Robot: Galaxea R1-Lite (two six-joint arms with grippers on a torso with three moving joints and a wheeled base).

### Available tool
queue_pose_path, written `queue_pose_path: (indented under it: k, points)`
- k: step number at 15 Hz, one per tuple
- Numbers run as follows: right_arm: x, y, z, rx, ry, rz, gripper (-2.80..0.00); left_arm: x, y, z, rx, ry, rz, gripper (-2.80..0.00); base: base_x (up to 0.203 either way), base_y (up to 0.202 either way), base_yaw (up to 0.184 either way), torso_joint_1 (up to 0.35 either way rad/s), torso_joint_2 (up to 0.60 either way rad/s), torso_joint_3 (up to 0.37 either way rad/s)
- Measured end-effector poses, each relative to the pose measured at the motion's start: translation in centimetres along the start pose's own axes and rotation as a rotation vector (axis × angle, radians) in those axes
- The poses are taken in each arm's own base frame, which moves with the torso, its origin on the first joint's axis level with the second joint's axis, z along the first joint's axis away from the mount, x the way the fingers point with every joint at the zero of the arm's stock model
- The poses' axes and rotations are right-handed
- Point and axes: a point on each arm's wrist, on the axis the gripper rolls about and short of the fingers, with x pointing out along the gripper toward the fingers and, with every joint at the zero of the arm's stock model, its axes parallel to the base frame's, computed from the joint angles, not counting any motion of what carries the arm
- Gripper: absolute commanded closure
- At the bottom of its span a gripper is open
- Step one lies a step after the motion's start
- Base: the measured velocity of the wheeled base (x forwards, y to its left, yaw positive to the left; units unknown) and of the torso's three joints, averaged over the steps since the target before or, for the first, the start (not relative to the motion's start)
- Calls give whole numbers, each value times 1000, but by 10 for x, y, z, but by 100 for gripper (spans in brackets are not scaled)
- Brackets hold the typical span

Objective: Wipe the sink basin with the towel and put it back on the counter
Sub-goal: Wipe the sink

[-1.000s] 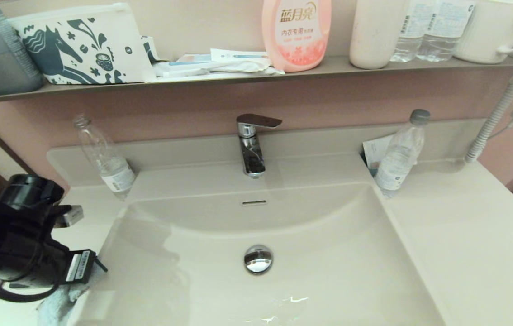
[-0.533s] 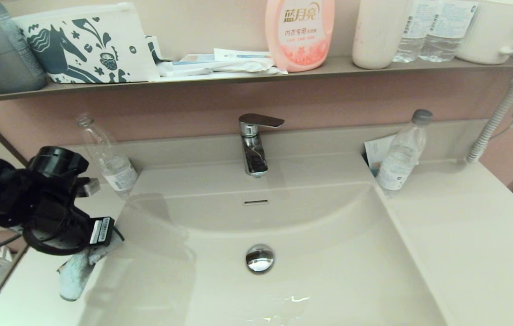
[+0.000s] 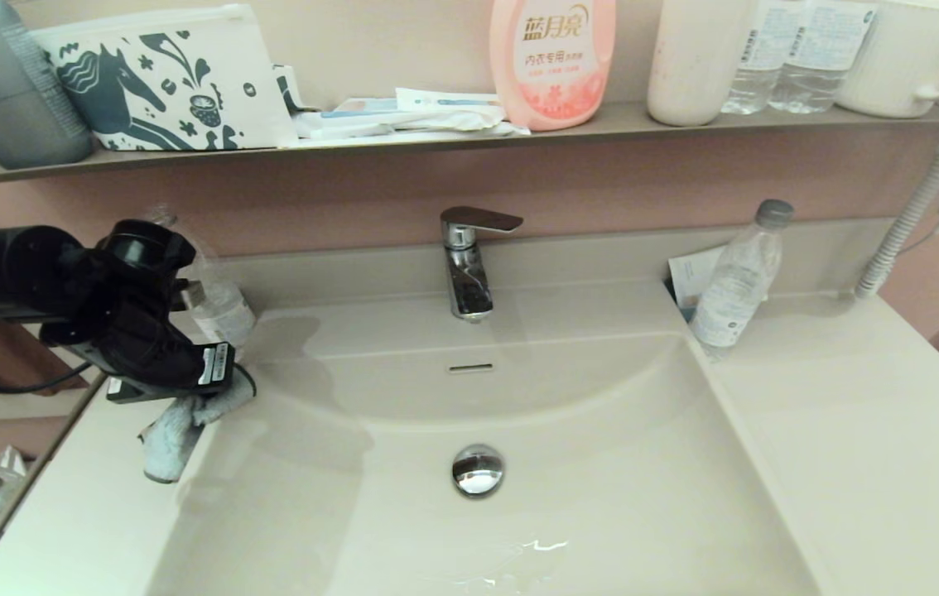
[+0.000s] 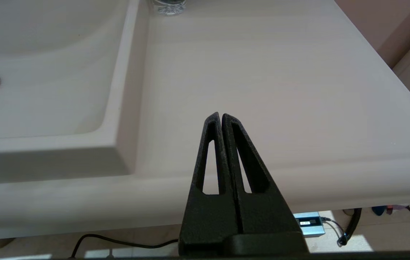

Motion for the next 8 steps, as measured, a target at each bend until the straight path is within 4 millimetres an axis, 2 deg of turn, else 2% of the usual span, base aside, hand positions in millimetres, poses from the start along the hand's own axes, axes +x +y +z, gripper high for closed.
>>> queue_pose_path:
  k: [3, 4, 6, 8]
  points:
    - [0, 0, 0, 0, 0, 0, 0, -13, -4, 3, -26, -37, -29, 0, 0, 0, 0, 0, 0, 0]
    - [0, 0, 0, 1, -2, -1, 0, -24, -10, -1, -16, -33, -64, 0, 0, 0, 0, 0, 0, 0]
    - [0, 0, 0, 18, 2, -1, 0, -49, 2, -9, -44, -29, -24, 0, 0, 0, 0, 0, 0, 0]
    - [0, 0, 0, 1, -3, -1, 0, -86, 15, -21, -65, -39, 21, 0, 0, 0, 0, 0, 0, 0]
